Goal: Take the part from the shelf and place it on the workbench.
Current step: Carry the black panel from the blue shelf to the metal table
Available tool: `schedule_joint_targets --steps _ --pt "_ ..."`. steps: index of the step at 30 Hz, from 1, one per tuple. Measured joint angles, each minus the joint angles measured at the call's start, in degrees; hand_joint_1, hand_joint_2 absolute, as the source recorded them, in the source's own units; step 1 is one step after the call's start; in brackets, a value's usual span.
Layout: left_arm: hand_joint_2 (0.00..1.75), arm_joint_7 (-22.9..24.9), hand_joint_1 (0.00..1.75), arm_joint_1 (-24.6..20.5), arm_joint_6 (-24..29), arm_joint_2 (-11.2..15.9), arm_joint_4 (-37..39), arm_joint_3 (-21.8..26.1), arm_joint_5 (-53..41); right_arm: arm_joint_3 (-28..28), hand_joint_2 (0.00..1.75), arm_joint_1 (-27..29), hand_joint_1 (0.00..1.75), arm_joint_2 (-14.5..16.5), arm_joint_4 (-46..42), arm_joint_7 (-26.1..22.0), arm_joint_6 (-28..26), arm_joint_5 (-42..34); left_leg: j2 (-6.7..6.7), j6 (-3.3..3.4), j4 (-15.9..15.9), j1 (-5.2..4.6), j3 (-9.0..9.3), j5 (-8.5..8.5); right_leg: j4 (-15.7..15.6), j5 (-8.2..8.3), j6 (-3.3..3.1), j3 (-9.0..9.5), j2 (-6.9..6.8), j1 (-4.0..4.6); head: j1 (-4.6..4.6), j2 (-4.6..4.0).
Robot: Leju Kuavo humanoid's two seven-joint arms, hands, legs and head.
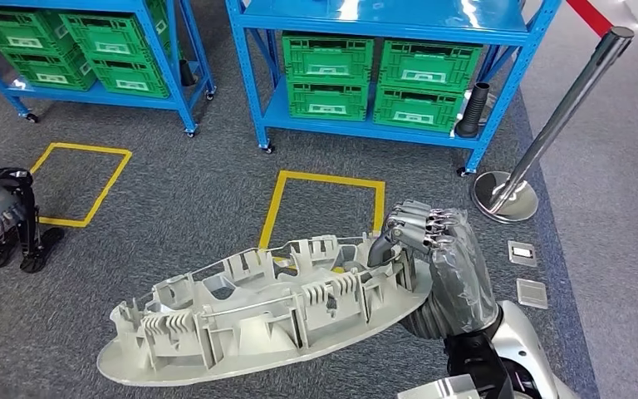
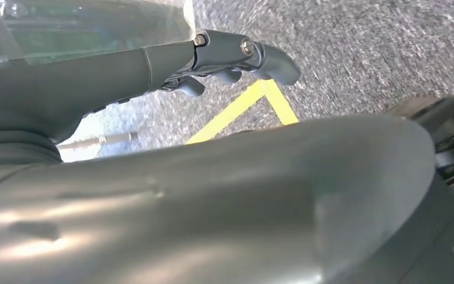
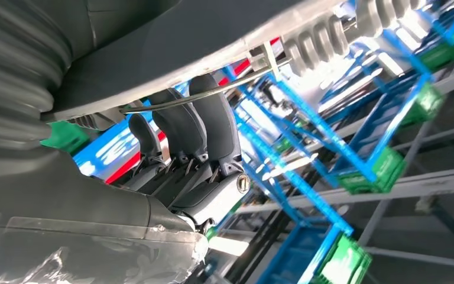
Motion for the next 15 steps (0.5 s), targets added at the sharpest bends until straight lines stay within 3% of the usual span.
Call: schedule_joint_targets --steps 2,3,5,7,8,10,11,13,15 --pt "1.75 0.00 0.00 0.02 -0.04 0.01 0.00 0.00 0.00 0.02 1.75 0.28 1.75 -0.02 -0.02 0.09 0.02 0.19 0.52 -0.26 4.51 0.11 -1.54 -1.32 0.20 -0.09 -0.06 -0.09 -1.55 0.17 -0.17 0.00" --pt "1.75 0.00 0.00 0.08 -0.10 0.02 0.00 0.00 0.00 0.02 1.75 0.35 1.75 -0.02 -0.03 0.14 0.03 0.30 0.66 -0.24 3.81 0.11 -0.87 -0.52 0.34 -0.16 -0.04 -0.14 -2.25 0.22 -0.24 0.00" --pt "1.75 0.00 0.00 0.13 -0.21 0.04 0.00 0.00 0.01 0.01 1.75 0.37 1.75 -0.03 -0.16 0.22 0.04 0.51 1.86 0.16 -2.91 -0.04 3.01 2.62 0.68 -0.38 0.13 -0.16 -3.47 0.30 -0.39 0.00" --pt "1.75 -0.04 0.00 -0.03 -0.25 0.05 0.00 0.00 0.03 -0.03 1.75 0.36 1.75 -0.06 -0.42 0.30 0.05 0.77 4.11 0.97 -9.00 -0.63 6.28 4.10 1.03 -0.60 0.54 -0.27 -4.49 0.61 -0.46 0.00" --pt "1.75 -0.08 0.00 -0.10 -0.26 0.05 0.00 0.00 0.05 -0.03 1.75 0.35 1.75 -0.07 -0.52 0.36 0.06 0.91 4.70 1.38 -10.19 -0.91 6.82 4.06 1.13 -0.62 0.78 -0.35 -5.01 0.73 -0.43 0.00" --pt "1.75 -0.14 0.00 -0.02 -0.27 0.07 0.01 0.00 0.13 -0.05 1.75 0.31 1.75 -0.09 -0.65 0.50 0.12 1.09 4.05 2.09 -10.47 -1.06 6.73 4.24 1.13 -0.55 1.33 -0.44 -5.95 0.80 -0.37 0.00" --pt "1.75 -0.16 0.00 0.10 -0.27 0.09 0.01 0.00 0.16 -0.07 1.75 0.28 1.75 -0.09 -0.71 0.55 0.19 1.13 3.52 2.38 -10.66 -0.93 6.63 4.49 1.29 -0.81 1.65 -0.49 -5.60 0.72 -0.30 0.00" --pt "1.75 -0.19 0.00 0.10 -0.27 0.11 0.02 0.00 0.20 -0.13 1.75 0.24 1.75 -0.12 -0.86 0.61 0.32 1.21 2.46 2.95 -11.03 -0.54 6.43 5.00 4.04 -2.89 2.24 -1.71 -2.94 0.46 -0.01 0.00" --pt "1.75 -0.25 0.00 -0.15 -0.28 0.06 0.01 0.00 0.21 -0.15 1.75 0.27 1.75 -0.17 -0.95 0.62 0.42 1.27 1.25 3.26 -11.05 -0.37 6.06 5.32 10.99 -6.58 2.56 -4.88 -0.30 0.24 0.55 0.00"
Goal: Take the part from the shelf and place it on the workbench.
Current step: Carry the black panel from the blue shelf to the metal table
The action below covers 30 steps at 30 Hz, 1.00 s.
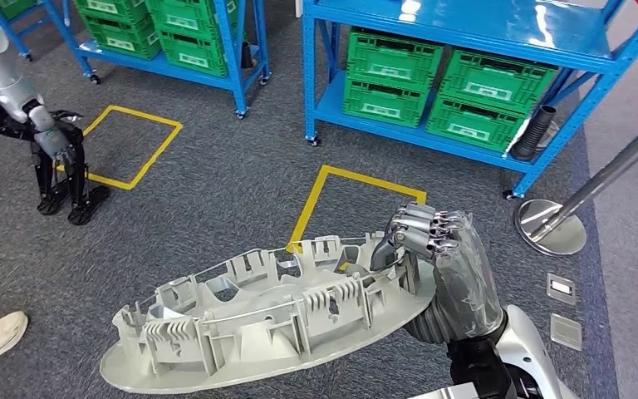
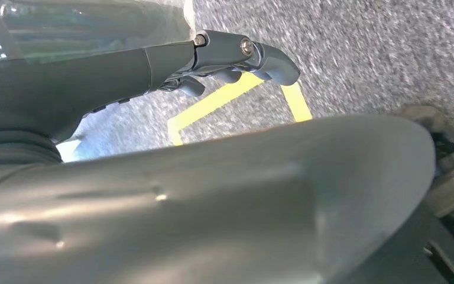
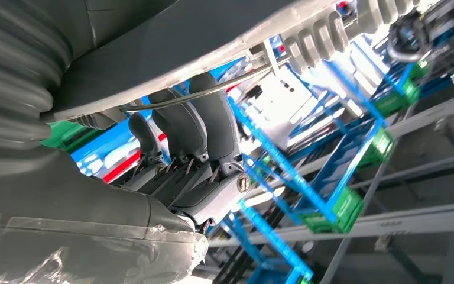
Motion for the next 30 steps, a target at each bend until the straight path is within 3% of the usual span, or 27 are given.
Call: schedule_joint_targets --steps 1,2,3,5,7,9,11,13,15,17,18,19,21,23,24,26,28,30 --pt "1.75 -0.03 0.00 -0.08 -0.01 -0.03 -0.01 0.00 0.00 0.01 1.75 0.03 1.75 -0.03 -0.01 0.01 0.04 0.01 -0.69 0.06 0.05 -0.01 -0.18 0.11 3.57 -1.36 0.07 -1.64 0.36 -0.02 0.22 0.00" --pt "1.75 -0.04 0.00 -0.08 -0.03 -0.05 -0.01 0.00 0.01 0.02 1.75 0.04 1.75 -0.06 -0.01 0.03 0.07 0.01 -1.40 0.04 0.12 -0.01 -0.31 0.19 5.67 -1.70 0.09 -2.62 0.44 -0.02 0.36 0.00" --pt "1.75 -0.03 0.00 -0.06 -0.05 -0.05 0.00 0.00 0.00 0.02 1.75 0.04 1.75 -0.08 -0.01 0.06 0.08 0.02 -2.16 -0.02 0.23 -0.02 -0.42 0.26 5.66 -0.90 0.05 -2.60 0.50 -0.03 0.44 0.00" --pt "1.75 0.03 0.00 -0.06 -0.10 -0.08 0.01 0.00 -0.01 0.01 1.75 0.01 1.75 -0.11 -0.01 0.13 0.09 0.02 -3.66 -0.16 0.53 0.01 -0.55 0.32 -0.30 3.07 -0.23 0.23 1.57 -0.10 0.58 0.00" --pt "1.75 0.14 0.00 -0.28 -0.14 -0.16 -0.01 0.00 -0.02 -0.04 1.75 -0.03 1.75 -0.14 -0.05 0.18 0.10 0.02 -5.05 -0.63 0.92 -0.02 -1.04 0.47 -7.00 5.59 -0.64 3.34 4.04 -0.29 0.66 0.00" --pt "1.75 0.26 0.00 -0.47 -0.16 -0.21 -0.01 0.00 -0.04 -0.15 1.75 -0.08 1.75 -0.17 -0.11 0.28 0.15 0.02 -6.32 -1.43 1.03 0.17 -1.79 0.89 -9.14 5.71 -1.00 4.08 5.02 -0.25 0.66 0.00" --pt "1.75 0.41 0.00 -0.40 -0.19 -0.14 0.00 0.00 -0.09 -0.29 1.75 -0.30 1.75 -0.18 -0.14 0.38 0.25 0.02 -7.10 -2.15 0.93 0.31 -2.26 1.21 -9.57 6.04 -1.52 4.06 3.79 -0.30 0.70 0.00" --pt "1.75 0.62 0.00 -0.42 -0.22 -0.07 0.00 -0.01 -0.16 -0.40 1.75 -0.55 1.75 -0.15 -0.16 0.44 0.31 0.02 -4.88 -2.82 2.97 0.11 -3.39 -0.22 -10.12 6.40 -2.12 4.36 2.30 -0.58 0.15 0.00" --pt "1.75 0.81 0.00 -0.72 -0.25 -0.08 -0.01 -0.02 -0.21 -0.48 1.75 -0.65 1.75 -0.14 -0.19 0.51 0.33 0.02 -1.63 -3.45 9.39 0.19 -6.23 -3.68 -10.27 6.46 -2.44 4.54 0.71 -0.56 -0.62 0.00" --pt "1.75 0.90 0.00 -0.92 -0.25 -0.08 -0.01 -0.02 -0.21 -0.51 1.75 -0.66 1.75 -0.15 -0.20 0.59 0.34 0.02 -0.63 -3.85 15.74 0.45 -8.84 -6.06 -10.14 6.34 -2.52 4.53 -0.90 -0.43 -0.86 0.00" --pt "1.75 0.92 0.00 -0.91 -0.25 -0.08 -0.01 -0.02 -0.22 -0.51 1.75 -0.66 1.75 -0.15 -0.19 0.62 0.34 0.02 -0.52 -3.92 16.39 0.50 -8.93 -5.86 -10.08 6.26 -2.49 4.53 -1.63 -0.38 -0.92 0.00" --pt "1.75 0.95 0.00 -0.87 -0.25 -0.07 -0.01 -0.02 -0.23 -0.51 1.75 -0.67 1.75 -0.14 -0.19 0.65 0.35 0.02 -0.36 -3.87 14.67 0.52 -7.86 -4.63 -10.03 6.17 -2.43 4.56 -2.29 -0.35 -0.97 0.00" --pt "1.75 0.97 0.00 -0.88 -0.22 -0.05 -0.01 -0.02 -0.31 -0.53 1.75 -0.72 1.75 -0.13 -0.19 0.66 0.34 0.02 1.38 -3.41 7.12 0.29 -3.58 -1.41 -9.92 5.94 -2.15 4.70 -3.40 -0.18 -1.11 0.00" --pt "1.75 0.96 0.00 -0.97 -0.19 -0.05 -0.01 -0.03 -0.53 -0.57 1.75 -0.76 1.75 -0.14 -0.24 0.66 0.33 0.10 3.33 -2.56 1.68 -0.21 -0.63 -0.22 -9.75 5.74 -1.66 4.71 -4.27 0.16 -1.15 0.00" --pt "1.75 0.96 0.00 -0.92 -0.18 -0.05 -0.01 -0.03 -0.65 -0.59 1.75 -0.77 1.75 -0.15 -0.27 0.66 0.32 0.20 3.64 -2.16 0.97 -0.44 -0.37 -0.44 -9.73 5.70 -1.38 4.68 -4.72 0.31 -1.10 0.00" --pt "1.75 0.95 0.00 -0.58 -0.17 -0.07 -0.01 -0.05 -0.82 -0.62 1.75 -0.76 1.75 -0.16 -0.37 0.67 0.31 0.49 2.70 -1.43 0.66 -0.41 -0.52 -0.20 -9.82 5.55 -0.76 4.75 -5.50 0.31 -0.98 0.00" --pt "1.75 0.86 0.00 -0.27 -0.16 -0.06 0.01 -0.06 -0.86 -0.69 1.75 -0.73 1.75 -0.19 -0.51 0.71 0.27 0.77 1.70 -0.80 0.27 -0.14 -0.55 0.17 -8.18 4.14 -0.15 4.25 -3.88 0.12 -0.74 0.00" --pt "1.75 0.64 0.00 -0.24 -0.16 -0.12 0.00 -0.07 -0.86 -0.78 1.75 -0.51 1.75 -0.27 -0.61 0.82 0.21 1.00 0.67 -0.41 0.12 0.00 -0.68 0.41 -2.18 0.84 0.13 1.65 -0.87 -0.02 -0.16 0.00"
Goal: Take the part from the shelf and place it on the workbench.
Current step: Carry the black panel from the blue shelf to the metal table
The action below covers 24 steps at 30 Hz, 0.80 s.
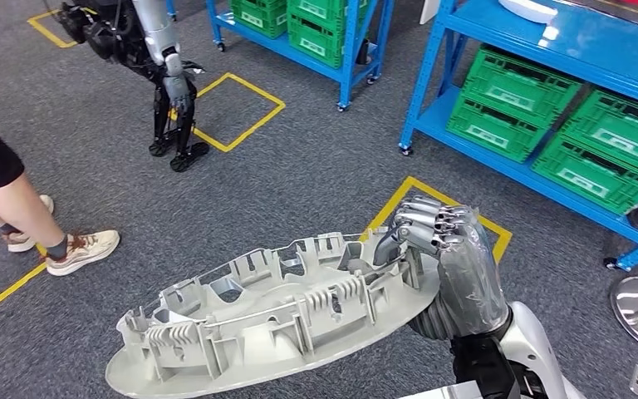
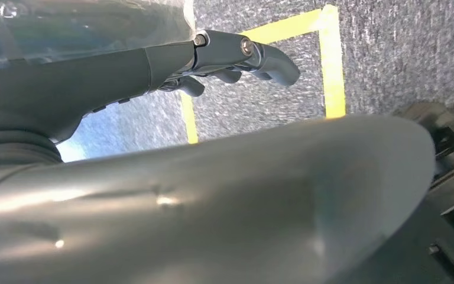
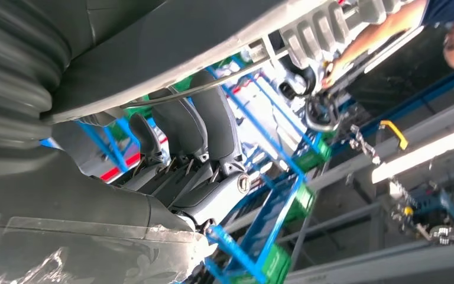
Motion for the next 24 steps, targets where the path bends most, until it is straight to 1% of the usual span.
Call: schedule_joint_targets --steps 1,2,3,4,5,6,7,8,9,11,12,13,14,15,16,17,18,19,20,21,22,23,24 --pt "1.75 -0.12 0.00 0.00 0.00 -0.03 -0.01 0.00 0.01 -0.02 1.75 0.21 1.75 -0.04 -0.03 0.07 -0.02 0.10 -0.59 0.09 0.03 -0.03 -0.10 0.04 3.99 -1.70 -0.01 -1.92 0.86 -0.01 0.27 0.00" --pt "1.75 -0.22 0.00 0.02 0.00 -0.05 -0.01 0.00 0.01 -0.02 1.75 0.45 1.75 -0.09 -0.03 0.14 -0.03 0.24 -1.22 0.14 0.08 -0.07 -0.15 0.06 7.14 -2.66 -0.04 -3.52 1.24 0.00 0.46 0.00" --pt "1.75 -0.30 0.00 0.08 0.00 -0.05 0.00 0.00 0.02 -0.02 1.75 0.64 1.75 -0.13 -0.03 0.20 -0.02 0.39 -1.84 0.15 0.16 -0.12 -0.17 0.07 8.47 -2.49 -0.12 -4.33 1.36 0.01 0.57 0.00" --pt "1.75 -0.33 0.00 0.13 0.00 -0.04 0.01 0.00 0.03 -0.02 1.75 0.75 1.75 -0.16 -0.03 0.23 -0.02 0.56 -2.49 0.14 0.28 -0.16 -0.18 0.06 7.47 -1.11 -0.24 -4.10 1.46 0.02 0.64 0.00" --pt "1.75 -0.36 0.00 0.16 0.00 -0.04 0.01 0.00 0.03 -0.02 1.75 0.79 1.75 -0.19 -0.05 0.25 -0.01 0.70 -3.09 0.09 0.42 -0.17 -0.17 0.03 4.25 1.16 -0.43 -2.82 1.77 0.01 0.70 0.00" --pt "1.75 -0.37 0.00 0.14 0.00 -0.05 0.00 0.00 0.04 -0.03 1.75 0.79 1.75 -0.20 -0.10 0.26 -0.01 0.80 -3.65 0.02 0.56 -0.13 -0.21 -0.01 0.19 3.23 -0.68 -1.07 2.55 -0.01 0.76 0.00" --pt "1.75 -0.39 0.00 0.08 0.01 -0.05 -0.01 0.00 0.04 -0.03 1.75 0.80 1.75 -0.21 -0.16 0.28 -0.01 0.88 -4.18 -0.15 0.75 -0.17 -0.37 -0.02 -3.50 4.72 -0.89 0.48 3.42 -0.04 0.80 0.00" --pt "1.75 -0.41 0.00 0.03 0.02 -0.05 -0.01 0.00 0.05 -0.03 1.75 0.81 1.75 -0.23 -0.26 0.30 -0.01 0.96 -4.60 -0.42 0.87 -0.14 -0.60 0.04 -5.83 5.44 -1.09 1.43 4.12 -0.01 0.84 0.00" --pt "1.75 -0.43 0.00 0.04 0.03 -0.05 -0.01 0.00 0.06 -0.06 1.75 0.82 1.75 -0.25 -0.34 0.33 -0.01 1.00 -4.96 -0.73 0.90 -0.07 -0.84 0.14 -6.83 5.49 -1.28 1.80 4.53 0.06 0.84 0.00" --pt "1.75 -0.46 0.00 0.11 0.05 0.01 -0.01 0.00 0.10 -0.12 1.75 0.81 1.75 -0.29 -0.50 0.40 0.00 1.14 -5.51 -1.42 0.80 0.06 -1.11 0.38 -7.14 5.67 -1.71 1.77 4.01 0.13 0.85 0.00" --pt "1.75 -0.47 0.00 0.17 0.08 0.06 0.00 0.00 0.11 -0.14 1.75 0.81 1.75 -0.30 -0.55 0.43 0.01 1.19 -5.22 -1.73 0.97 0.03 -1.27 0.19 -7.39 5.82 -2.01 1.90 3.60 0.02 0.82 0.00" --pt "1.75 -0.48 0.00 0.18 0.10 0.11 0.01 0.00 0.12 -0.15 1.75 0.81 1.75 -0.29 -0.63 0.45 0.02 1.22 -4.49 -2.07 1.81 -0.01 -1.67 -0.47 -7.65 5.98 -2.30 2.08 3.15 -0.13 0.62 0.00" --pt "1.75 -0.50 0.00 0.12 0.13 0.16 0.01 0.00 0.13 -0.15 1.75 0.80 1.75 -0.29 -0.72 0.46 0.02 1.23 -3.51 -2.43 3.85 0.00 -2.60 -1.76 -7.88 6.09 -2.57 2.25 2.63 -0.29 0.35 0.00" --pt "1.75 -0.51 0.00 0.03 0.14 0.16 0.01 0.00 0.13 -0.15 1.75 0.82 1.75 -0.28 -0.79 0.48 0.02 1.23 -2.45 -2.78 7.08 0.10 -4.07 -3.50 -7.93 6.09 -2.72 2.37 2.13 -0.29 0.06 0.00" --pt "1.75 -0.52 0.00 -0.06 0.13 0.16 0.01 0.00 0.13 -0.15 1.75 0.84 1.75 -0.28 -0.84 0.48 0.01 1.24 -1.83 -3.11 11.02 0.26 -5.80 -5.31 -7.91 6.06 -2.82 2.39 1.63 -0.27 -0.22 0.00" --pt "1.75 -0.52 0.00 -0.11 0.13 0.17 0.01 0.00 0.13 -0.14 1.75 0.87 1.75 -0.29 -0.86 0.49 0.01 1.26 -1.55 -3.36 14.46 0.42 -7.35 -6.58 -7.88 6.01 -2.85 2.39 1.10 -0.24 -0.33 0.00" --pt "1.75 -0.49 0.00 -0.08 0.13 0.19 0.01 0.00 0.13 -0.14 1.75 0.92 1.75 -0.30 -0.86 0.51 0.01 1.30 -1.44 -3.53 16.34 0.53 -8.15 -6.90 -7.84 5.96 -2.84 2.39 0.62 -0.23 -0.39 0.00" --pt "1.75 -0.44 0.00 -0.02 0.14 0.22 0.01 0.00 0.13 -0.14 1.75 0.95 1.75 -0.30 -0.86 0.54 0.01 1.34 -1.37 -3.61 15.96 0.61 -7.87 -6.14 -7.80 5.88 -2.77 2.40 0.19 -0.24 -0.46 0.00" --pt "1.75 -0.40 0.00 0.04 0.14 0.26 0.01 0.00 0.13 -0.14 1.75 0.96 1.75 -0.29 -0.86 0.56 0.01 1.41 -1.17 -3.60 13.32 0.65 -6.44 -4.48 -7.72 5.78 -2.64 2.46 -0.19 -0.26 -0.53 0.00" --pt "1.75 -0.37 0.00 0.06 0.15 0.31 0.01 0.00 0.13 -0.14 1.75 0.97 1.75 -0.28 -0.87 0.56 -0.01 1.50 -0.60 -3.48 9.36 0.64 -4.36 -2.65 -7.63 5.63 -2.46 2.54 -0.55 -0.26 -0.63 0.00" --pt "1.75 -0.37 0.00 0.03 0.15 0.35 0.01 0.00 0.13 -0.15 1.75 0.98 1.75 -0.28 -0.91 0.56 -0.03 1.60 0.17 -3.25 5.53 0.46 -2.25 -1.39 -7.48 5.45 -2.19 2.57 -0.86 -0.13 -0.75 0.00" --pt "1.75 -0.37 0.00 -0.04 0.15 0.39 0.01 0.00 0.13 -0.16 1.75 0.99 1.75 -0.30 -0.96 0.57 -0.05 1.70 0.82 -2.85 2.73 0.29 -0.75 -0.69 -7.36 5.32 -1.90 2.56 -1.12 0.01 -0.83 0.00" --pt "1.75 -0.37 0.00 -0.07 0.15 0.42 0.01 0.00 0.13 -0.17 1.75 1.01 1.75 -0.31 -1.02 0.57 -0.07 1.78 1.26 -2.42 1.29 0.08 -0.03 -0.62 -7.28 5.24 -1.61 2.51 -1.39 0.14 -0.83 0.00"
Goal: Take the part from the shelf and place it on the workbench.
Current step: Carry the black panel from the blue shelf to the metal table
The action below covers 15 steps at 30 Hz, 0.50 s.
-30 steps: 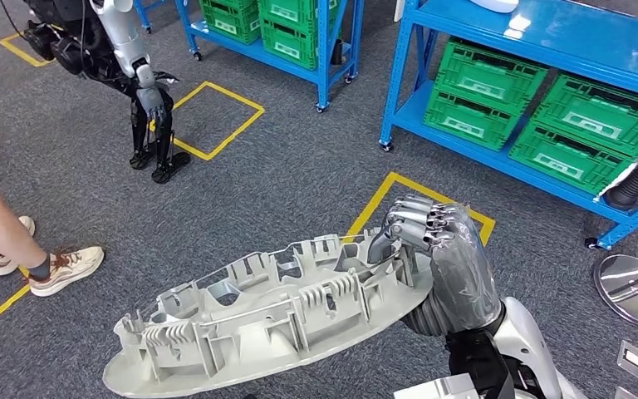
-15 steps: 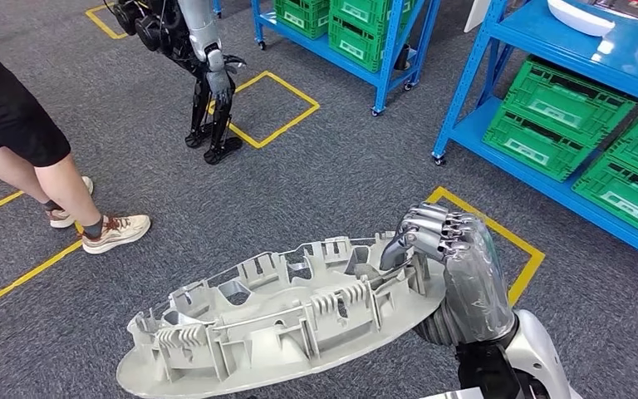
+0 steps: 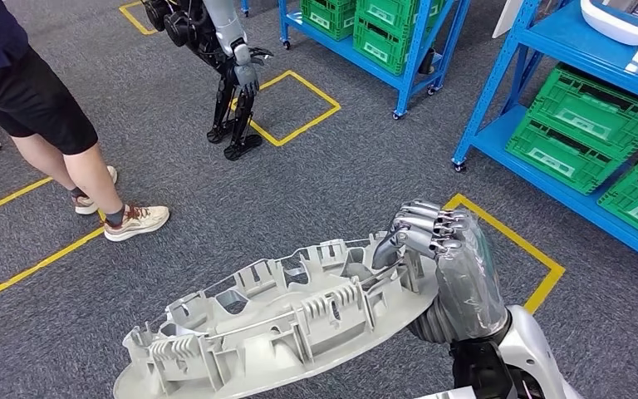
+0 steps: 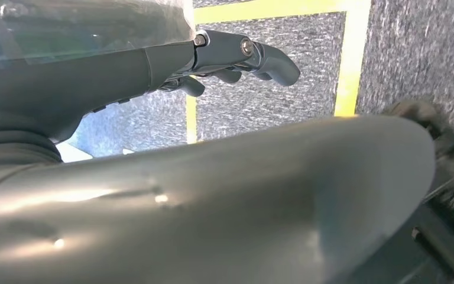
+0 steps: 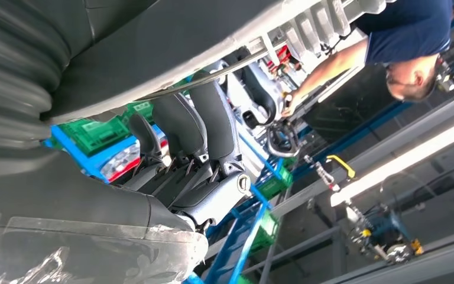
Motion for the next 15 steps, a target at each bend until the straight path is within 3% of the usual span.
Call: schedule_joint_targets --steps 2,4,6,8,9,10,11,13,15 --pt "1.75 0.00 0.00 0.12 0.01 0.05 0.00 0.00 0.00 -0.02 1.75 0.02 1.75 -0.02 -0.09 0.01 -0.03 0.06 -0.35 0.93 -0.41 -0.26 -0.01 -0.11 -0.08 -0.02 0.61 -0.02 -0.58 0.02 0.13 0.00" --pt "1.75 0.00 0.00 0.29 0.01 0.08 0.00 0.00 0.00 -0.07 1.75 0.03 1.75 -0.04 -0.22 0.01 -0.06 0.12 -0.93 1.67 -0.85 -0.16 0.07 0.14 0.73 -0.96 1.21 -0.28 -0.12 -0.20 0.32 0.00" --pt "1.75 -0.01 0.00 0.24 0.01 0.05 0.00 0.00 0.00 -0.15 1.75 0.10 1.75 -0.08 -0.34 0.02 -0.08 0.19 -1.48 2.18 -1.17 0.04 0.18 0.36 5.42 -3.83 1.54 -2.42 1.55 -0.34 0.82 0.00" --pt "1.75 -0.02 0.00 0.19 0.00 0.02 0.00 0.00 0.00 -0.18 1.75 0.34 1.75 -0.13 -0.38 0.10 -0.09 0.33 -2.17 2.43 -1.15 -0.05 0.12 0.35 13.17 -7.06 1.64 -6.27 2.57 -0.35 1.33 0.00" --pt "1.75 -0.02 0.00 0.20 0.00 0.02 0.00 0.00 0.00 -0.18 1.75 0.49 1.75 -0.17 -0.38 0.16 -0.09 0.40 -2.54 2.49 -1.12 -0.11 0.13 0.33 15.77 -7.57 1.65 -7.67 2.70 -0.35 1.45 0.00" --pt "1.75 -0.03 0.00 0.22 0.00 0.02 0.00 0.00 0.00 -0.18 1.75 0.59 1.75 -0.21 -0.38 0.21 -0.09 0.48 -2.96 2.51 -1.06 -0.16 0.14 0.31 16.46 -6.98 1.60 -8.22 2.74 -0.35 1.52 0.00" --pt "1.75 -0.03 0.00 0.21 0.00 0.02 0.00 0.00 0.00 -0.19 1.75 0.65 1.75 -0.23 -0.39 0.23 -0.09 0.54 -3.42 2.50 -0.98 -0.19 0.17 0.28 14.53 -5.19 1.48 -7.52 2.82 -0.35 1.57 0.00" --pt "1.75 -0.07 0.00 0.14 -0.01 -0.02 -0.01 0.00 0.00 -0.21 1.75 0.67 1.75 -0.26 -0.44 0.23 -0.09 0.62 -4.30 2.32 -0.79 -0.21 0.16 0.19 6.68 -0.85 1.03 -4.13 3.98 -0.35 1.69 0.00" --pt "1.75 -0.07 0.00 0.04 -0.03 -0.07 -0.01 0.01 0.00 -0.23 1.75 0.69 1.75 -0.27 -0.54 0.26 -0.10 0.71 -5.02 1.84 -0.58 -0.18 -0.19 0.21 1.12 1.04 0.67 -1.82 5.33 -0.29 1.72 0.00"
